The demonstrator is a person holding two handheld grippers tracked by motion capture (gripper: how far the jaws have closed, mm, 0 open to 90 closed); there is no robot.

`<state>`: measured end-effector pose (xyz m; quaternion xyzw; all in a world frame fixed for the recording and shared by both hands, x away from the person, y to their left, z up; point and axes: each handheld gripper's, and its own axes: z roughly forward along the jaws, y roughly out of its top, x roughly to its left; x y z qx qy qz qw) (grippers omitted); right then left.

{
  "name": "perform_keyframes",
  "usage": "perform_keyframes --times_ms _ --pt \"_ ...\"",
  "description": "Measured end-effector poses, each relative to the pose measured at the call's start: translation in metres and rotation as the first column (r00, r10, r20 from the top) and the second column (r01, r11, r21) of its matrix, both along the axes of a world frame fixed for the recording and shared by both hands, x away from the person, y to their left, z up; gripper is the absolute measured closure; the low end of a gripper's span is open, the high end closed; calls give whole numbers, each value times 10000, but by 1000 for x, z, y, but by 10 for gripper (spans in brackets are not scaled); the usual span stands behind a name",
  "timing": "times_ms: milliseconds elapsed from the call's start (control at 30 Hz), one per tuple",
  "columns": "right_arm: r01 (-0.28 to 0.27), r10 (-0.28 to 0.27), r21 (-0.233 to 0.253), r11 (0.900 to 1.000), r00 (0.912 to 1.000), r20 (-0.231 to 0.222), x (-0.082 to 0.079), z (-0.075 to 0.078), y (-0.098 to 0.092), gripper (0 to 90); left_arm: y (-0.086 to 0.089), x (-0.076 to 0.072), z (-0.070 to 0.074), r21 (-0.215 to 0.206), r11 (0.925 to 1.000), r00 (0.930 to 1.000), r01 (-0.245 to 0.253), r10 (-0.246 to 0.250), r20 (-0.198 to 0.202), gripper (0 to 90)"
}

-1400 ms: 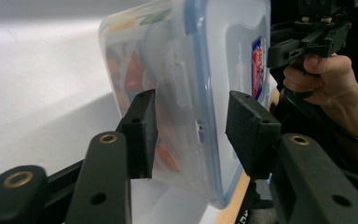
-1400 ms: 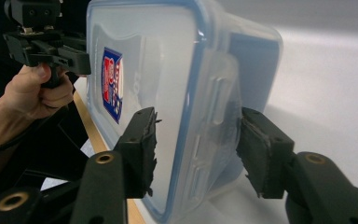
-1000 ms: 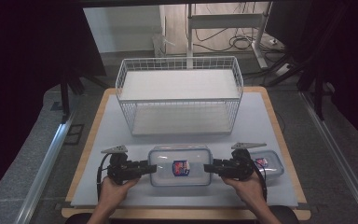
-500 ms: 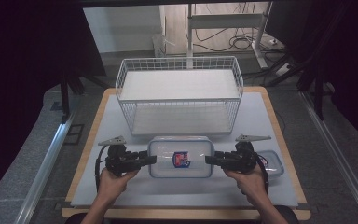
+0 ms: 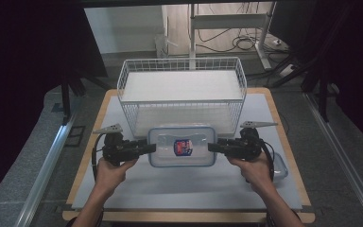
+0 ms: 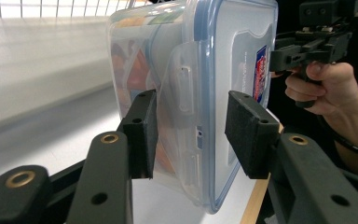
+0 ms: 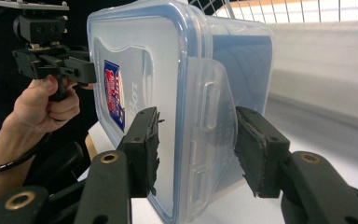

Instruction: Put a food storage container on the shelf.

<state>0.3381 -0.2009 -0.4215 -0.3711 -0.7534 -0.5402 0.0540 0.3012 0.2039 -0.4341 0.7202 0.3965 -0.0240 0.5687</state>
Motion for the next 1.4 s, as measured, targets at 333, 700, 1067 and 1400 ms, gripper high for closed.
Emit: perform_keyframes --times_ms 333,700,1067,1400 --pt "-8 5 314 9995 10000 87 14 18 3 515 7 13 20 -260 9996 9999 107 -106 22 561" --pt "41 -62 650 9979 9995 322 33 48 4 524 10 33 51 -274 9995 9997 123 -117 211 561" --pt "173 -208 757 9970 9988 450 57 78 8 522 13 60 80 -279 9996 9995 102 -94 300 560" --pt "375 -429 826 9959 9970 651 82 102 13 520 17 87 100 -475 9989 9989 46 -24 470 560"
